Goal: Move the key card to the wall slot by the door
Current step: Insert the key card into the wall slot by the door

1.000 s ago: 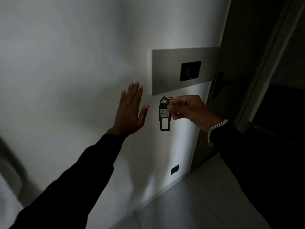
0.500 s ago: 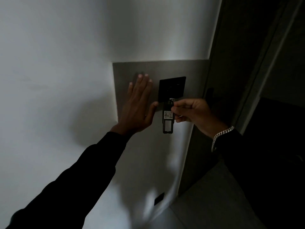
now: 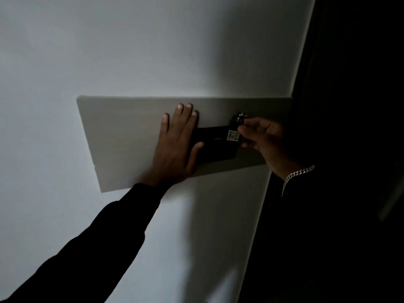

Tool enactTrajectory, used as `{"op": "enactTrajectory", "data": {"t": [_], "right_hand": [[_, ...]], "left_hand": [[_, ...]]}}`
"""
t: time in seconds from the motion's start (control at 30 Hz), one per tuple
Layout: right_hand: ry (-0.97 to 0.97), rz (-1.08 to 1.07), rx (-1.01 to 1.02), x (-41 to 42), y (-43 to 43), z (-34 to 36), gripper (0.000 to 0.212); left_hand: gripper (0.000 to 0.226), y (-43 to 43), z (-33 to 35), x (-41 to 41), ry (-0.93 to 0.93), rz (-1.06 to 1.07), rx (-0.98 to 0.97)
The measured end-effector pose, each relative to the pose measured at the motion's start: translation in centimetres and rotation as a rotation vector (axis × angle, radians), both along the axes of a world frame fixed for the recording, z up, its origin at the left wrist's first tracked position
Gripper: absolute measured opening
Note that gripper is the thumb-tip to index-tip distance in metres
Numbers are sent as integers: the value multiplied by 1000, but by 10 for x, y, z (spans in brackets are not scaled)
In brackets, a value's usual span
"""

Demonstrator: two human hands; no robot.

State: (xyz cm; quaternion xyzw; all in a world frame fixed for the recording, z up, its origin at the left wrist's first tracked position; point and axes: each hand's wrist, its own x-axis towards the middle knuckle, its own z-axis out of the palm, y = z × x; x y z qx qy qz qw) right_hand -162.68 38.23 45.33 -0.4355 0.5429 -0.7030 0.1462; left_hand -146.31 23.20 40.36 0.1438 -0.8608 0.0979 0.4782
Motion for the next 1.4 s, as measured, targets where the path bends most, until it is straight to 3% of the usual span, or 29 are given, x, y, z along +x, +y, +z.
{"op": "enactTrajectory", "data": {"t": [0.43,0.63,0.67,0.77,1.07,1.13,1.23,1.4], "right_hand": [[153,146,-124,-35,-44,18,19],[227,167,-72,-40,-56,18,12],[244,170,-49,-40,-57,14,7],[263,161,-6,-40,-60,5,18],[372,7,-65,-38,-59,1,19],[464,-62,-106,-38,-55,2,24],[786,-139,-176,-39,-49,9,33],[1054,-142,-142,-40,-46,18,29]], "left_hand": [[66,-23,16,4,39,397,-270],[67,-40,6,5,53,586,-362],[67,-41,5,6,56,598,-374],[68,-44,4,4,66,605,-389],[68,-42,6,5,55,628,-402],[68,-41,5,5,49,627,-393],[68,-40,6,5,44,638,-390],[67,-41,5,4,60,626,-394]]}}
